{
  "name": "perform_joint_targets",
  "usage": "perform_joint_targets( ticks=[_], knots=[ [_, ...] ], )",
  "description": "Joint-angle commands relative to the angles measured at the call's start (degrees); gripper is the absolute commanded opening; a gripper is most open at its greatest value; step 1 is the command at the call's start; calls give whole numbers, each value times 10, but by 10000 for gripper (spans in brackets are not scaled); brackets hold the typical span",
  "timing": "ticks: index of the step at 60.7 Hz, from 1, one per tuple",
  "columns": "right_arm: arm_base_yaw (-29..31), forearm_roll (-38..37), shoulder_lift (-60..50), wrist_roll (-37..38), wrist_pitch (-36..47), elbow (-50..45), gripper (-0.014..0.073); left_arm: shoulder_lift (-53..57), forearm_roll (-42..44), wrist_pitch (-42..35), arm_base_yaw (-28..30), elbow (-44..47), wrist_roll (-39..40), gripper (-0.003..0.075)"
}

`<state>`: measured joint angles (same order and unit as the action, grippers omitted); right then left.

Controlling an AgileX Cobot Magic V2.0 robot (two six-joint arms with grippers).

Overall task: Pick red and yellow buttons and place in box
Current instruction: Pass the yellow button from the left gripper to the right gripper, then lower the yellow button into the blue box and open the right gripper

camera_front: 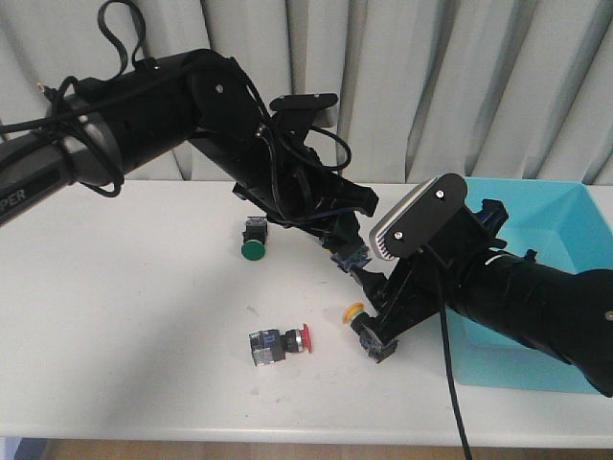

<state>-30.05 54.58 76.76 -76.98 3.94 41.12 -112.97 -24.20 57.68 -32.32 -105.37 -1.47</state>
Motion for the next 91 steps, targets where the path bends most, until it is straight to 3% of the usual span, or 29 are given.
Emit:
perform_joint_targets(
  ticks=[1,34,42,51,66,79,91],
  knots=[
    [-1,0,-15,-5,12,12,582,48,-50,-15,-2,-17,-39,-8],
    [-1,0,-15,-7,21,12,582,66,-175,21,-2,-15,-77,-8],
    [-1,0,-15,-7,26,12,543,66,-181,37,-2,-15,-77,-8],
    [-1,0,-15,2,26,12,386,66,-181,42,-2,-15,-77,-8],
    [-1,0,-15,8,28,12,-15,66,-178,41,-2,-15,-77,1],
    [-1,0,-15,8,32,12,-7,66,-161,39,-2,-15,-138,99],
    [-1,2,-15,8,39,12,-8,66,-129,35,-2,-15,-179,306]
  ],
)
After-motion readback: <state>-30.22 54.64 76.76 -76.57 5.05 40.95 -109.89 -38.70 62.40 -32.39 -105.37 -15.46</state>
